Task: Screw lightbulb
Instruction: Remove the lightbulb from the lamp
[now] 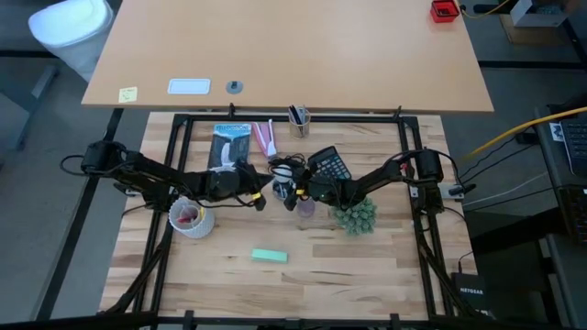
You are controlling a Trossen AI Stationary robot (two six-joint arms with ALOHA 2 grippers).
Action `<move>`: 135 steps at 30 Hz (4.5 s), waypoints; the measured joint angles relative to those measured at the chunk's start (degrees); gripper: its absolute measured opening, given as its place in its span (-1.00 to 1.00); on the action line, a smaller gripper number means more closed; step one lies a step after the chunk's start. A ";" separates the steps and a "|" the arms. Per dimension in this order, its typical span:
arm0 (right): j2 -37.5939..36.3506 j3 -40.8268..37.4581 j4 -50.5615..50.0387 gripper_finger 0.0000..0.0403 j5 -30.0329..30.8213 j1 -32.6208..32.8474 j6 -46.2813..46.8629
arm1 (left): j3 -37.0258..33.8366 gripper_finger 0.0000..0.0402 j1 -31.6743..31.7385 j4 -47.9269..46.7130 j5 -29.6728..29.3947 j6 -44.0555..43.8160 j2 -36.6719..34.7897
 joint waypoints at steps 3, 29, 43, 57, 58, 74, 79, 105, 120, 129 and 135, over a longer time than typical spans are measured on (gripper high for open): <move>0.00 0.00 0.00 -0.15 -0.02 0.00 0.00 | 0.00 -1.00 0.00 1.23 -4.13 1.05 -0.22; 0.02 -0.15 -0.52 -0.14 -3.67 0.17 0.00 | 0.11 -1.00 2.12 1.70 6.15 -1.60 -0.50; 0.00 0.02 -1.22 0.05 -4.53 -0.07 0.24 | 0.00 -1.00 1.37 0.93 7.64 -1.32 -0.24; 0.00 0.02 -1.55 0.06 -6.03 0.00 0.20 | -0.02 -1.00 5.03 7.20 1.75 2.98 -0.24; 0.00 0.02 -1.55 0.06 -6.02 0.02 0.20 | -0.02 -1.00 5.59 7.27 1.79 3.35 -0.24; 0.00 0.02 -2.02 0.06 -6.14 0.02 0.09 | 0.02 -1.00 3.34 2.32 12.73 -0.23 -0.35; 0.00 0.02 -2.25 0.06 -7.71 0.04 0.09 | 0.02 -1.00 1.42 0.68 12.90 -1.52 -0.33; -5.54 -0.06 -11.90 0.06 -8.07 0.06 0.10 | 0.02 -1.00 4.85 8.95 9.88 1.78 -0.33; -5.88 -0.07 -12.53 0.06 -9.25 0.07 0.05 | 0.02 -1.00 7.07 8.07 14.85 1.62 -0.31; -5.86 -0.11 -12.35 0.06 -13.03 0.00 -1.53 | 0.02 -1.00 4.25 1.94 16.03 1.23 -0.31; -5.86 -0.04 -11.68 0.06 -13.30 0.00 -1.53 | 0.00 -1.00 3.67 -5.85 13.57 -4.55 -0.24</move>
